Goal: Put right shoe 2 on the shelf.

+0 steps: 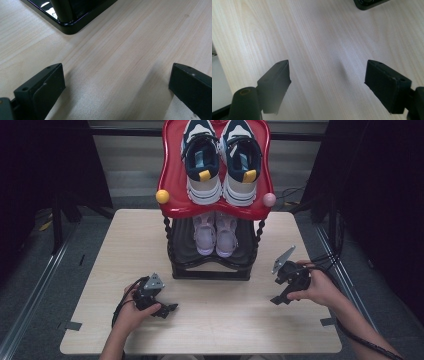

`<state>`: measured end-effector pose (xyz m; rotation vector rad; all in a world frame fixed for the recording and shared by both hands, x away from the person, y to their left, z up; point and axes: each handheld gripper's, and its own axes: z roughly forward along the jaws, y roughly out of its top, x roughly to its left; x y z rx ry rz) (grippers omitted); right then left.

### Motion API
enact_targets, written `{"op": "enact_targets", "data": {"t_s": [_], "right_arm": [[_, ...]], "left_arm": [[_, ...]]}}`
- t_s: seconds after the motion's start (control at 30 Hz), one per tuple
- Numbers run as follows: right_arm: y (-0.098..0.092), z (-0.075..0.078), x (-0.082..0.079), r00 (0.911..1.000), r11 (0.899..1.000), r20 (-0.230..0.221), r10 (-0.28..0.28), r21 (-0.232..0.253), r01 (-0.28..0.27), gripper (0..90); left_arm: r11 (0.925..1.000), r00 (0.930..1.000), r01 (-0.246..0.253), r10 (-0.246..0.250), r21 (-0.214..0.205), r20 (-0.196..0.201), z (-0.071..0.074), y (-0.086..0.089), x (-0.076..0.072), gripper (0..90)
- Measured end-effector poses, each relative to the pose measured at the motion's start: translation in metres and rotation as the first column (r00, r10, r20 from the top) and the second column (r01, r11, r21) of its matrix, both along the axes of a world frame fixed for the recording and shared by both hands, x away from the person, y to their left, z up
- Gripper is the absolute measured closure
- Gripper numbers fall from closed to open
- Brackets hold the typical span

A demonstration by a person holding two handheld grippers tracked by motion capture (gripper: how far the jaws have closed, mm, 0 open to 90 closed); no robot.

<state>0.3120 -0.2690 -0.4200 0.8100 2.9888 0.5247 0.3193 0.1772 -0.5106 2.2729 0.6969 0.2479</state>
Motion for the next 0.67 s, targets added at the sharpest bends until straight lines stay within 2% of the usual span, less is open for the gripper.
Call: {"op": "enact_targets", "data": {"t_s": [0.03,0.23,0.3,0.37,0.67], "right_arm": [[-0.001,-0.003,0.000,0.9999,1.000,0.009,0.010,0.005,-0.010,19.6],[-0.004,-0.018,-0.005,0.9999,1.000,0.000,-0.015,0.028,0.015,19.3],[-0.005,-0.023,-0.007,0.9998,0.999,0.013,-0.018,0.033,0.017,19.1],[-0.006,-0.028,-0.008,0.9996,0.998,0.015,-0.025,0.062,0.024,19.1],[-0.007,-0.047,-0.019,0.9962,0.995,0.072,-0.050,0.094,0.043,18.2]], "left_arm": [[1.0000,1.0000,0.000,0.000,0.000,0.000,0.000,0.000,0.000,0.0],[1.0000,1.0000,-0.001,0.001,0.000,-0.001,0.000,0.000,0.000,0.0],[1.0000,1.0000,-0.001,0.001,0.001,-0.002,0.000,0.000,0.000,0.0],[1.0000,1.0000,-0.001,0.001,0.001,-0.002,0.000,0.000,0.000,0.0],[1.0000,1.0000,-0.002,0.002,-0.002,-0.002,0.000,0.000,0.000,0.0]]}}
